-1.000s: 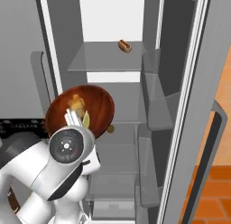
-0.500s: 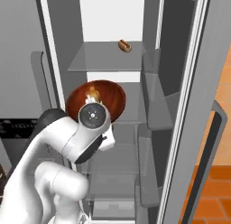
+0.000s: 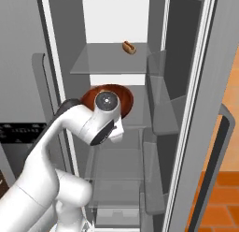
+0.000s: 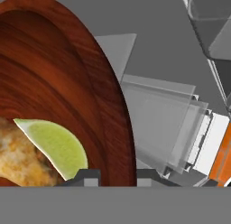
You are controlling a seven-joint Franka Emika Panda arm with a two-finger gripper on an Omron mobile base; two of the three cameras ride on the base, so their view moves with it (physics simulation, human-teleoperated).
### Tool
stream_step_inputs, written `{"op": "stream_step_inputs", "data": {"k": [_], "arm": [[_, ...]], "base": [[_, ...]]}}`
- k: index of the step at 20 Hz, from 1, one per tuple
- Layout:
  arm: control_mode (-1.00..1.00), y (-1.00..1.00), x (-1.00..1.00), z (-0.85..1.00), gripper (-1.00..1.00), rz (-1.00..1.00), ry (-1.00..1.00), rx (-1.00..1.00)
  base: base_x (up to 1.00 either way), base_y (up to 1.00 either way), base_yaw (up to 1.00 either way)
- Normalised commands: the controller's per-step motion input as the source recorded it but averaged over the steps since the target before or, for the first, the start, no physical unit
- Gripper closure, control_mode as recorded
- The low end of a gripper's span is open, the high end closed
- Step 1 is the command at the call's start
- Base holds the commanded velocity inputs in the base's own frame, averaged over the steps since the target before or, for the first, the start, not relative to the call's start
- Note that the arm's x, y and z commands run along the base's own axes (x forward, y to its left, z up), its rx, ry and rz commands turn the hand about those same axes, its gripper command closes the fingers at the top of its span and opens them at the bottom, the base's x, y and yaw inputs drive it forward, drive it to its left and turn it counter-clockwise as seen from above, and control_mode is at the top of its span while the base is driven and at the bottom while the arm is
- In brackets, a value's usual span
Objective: Pick the chicken drumstick and lemon wedge from their plates and place them in the bowl. Then put the bowl in the fridge.
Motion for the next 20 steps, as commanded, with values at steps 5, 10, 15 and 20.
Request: {"op": "stream_step_inputs", "data": {"k": [5, 10, 15, 20], "arm": [[-1.0, 0.01, 0.49, -0.46, 1.0, 0.0, 0.12, 0.0], [-1.0, 0.03, 0.46, -0.28, 1.0, 0.0, 0.06, 0.0], [-1.0, 0.02, 0.5, -0.31, 1.0, 0.0, 0.07, 0.0], [-1.0, 0.0, 0.51, -0.28, 1.0, 0.0, 0.03, 0.0]], "base": [[0.0, 0.0, 0.0], [0.0, 0.0, 0.0], [0.0, 0.0, 0.0], [0.0, 0.0, 0.0]]}}
